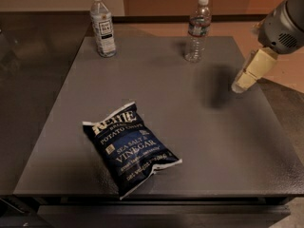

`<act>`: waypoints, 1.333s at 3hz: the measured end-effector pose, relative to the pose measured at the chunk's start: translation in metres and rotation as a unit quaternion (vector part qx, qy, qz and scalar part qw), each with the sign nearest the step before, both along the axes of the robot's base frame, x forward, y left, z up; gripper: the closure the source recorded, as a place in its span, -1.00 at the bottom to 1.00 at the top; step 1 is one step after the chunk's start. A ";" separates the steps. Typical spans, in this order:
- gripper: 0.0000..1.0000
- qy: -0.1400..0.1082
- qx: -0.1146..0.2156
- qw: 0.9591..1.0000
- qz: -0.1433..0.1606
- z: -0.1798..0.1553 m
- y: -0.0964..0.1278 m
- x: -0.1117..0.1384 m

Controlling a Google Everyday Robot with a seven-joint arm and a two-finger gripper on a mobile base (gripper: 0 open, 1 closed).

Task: Move water bottle near blue chip bag

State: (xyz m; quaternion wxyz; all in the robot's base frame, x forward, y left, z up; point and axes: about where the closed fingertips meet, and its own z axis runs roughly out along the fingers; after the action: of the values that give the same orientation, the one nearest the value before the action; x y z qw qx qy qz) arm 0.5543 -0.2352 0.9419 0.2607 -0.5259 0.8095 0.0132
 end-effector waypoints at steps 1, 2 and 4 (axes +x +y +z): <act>-1.00 -0.028 0.034 0.998 -0.035 -0.005 -0.005 0.035; -1.00 -0.051 0.073 0.994 -0.056 -0.009 -0.005 0.069; -1.00 -0.057 0.144 0.986 -0.064 -0.022 0.013 0.131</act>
Offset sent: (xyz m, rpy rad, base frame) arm 0.1141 -0.0097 -0.0098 0.2618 -0.1734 -0.1712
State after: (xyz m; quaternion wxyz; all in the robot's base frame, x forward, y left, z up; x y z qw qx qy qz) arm 0.6856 -0.2219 0.9199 0.3796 -0.4294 0.8152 0.0834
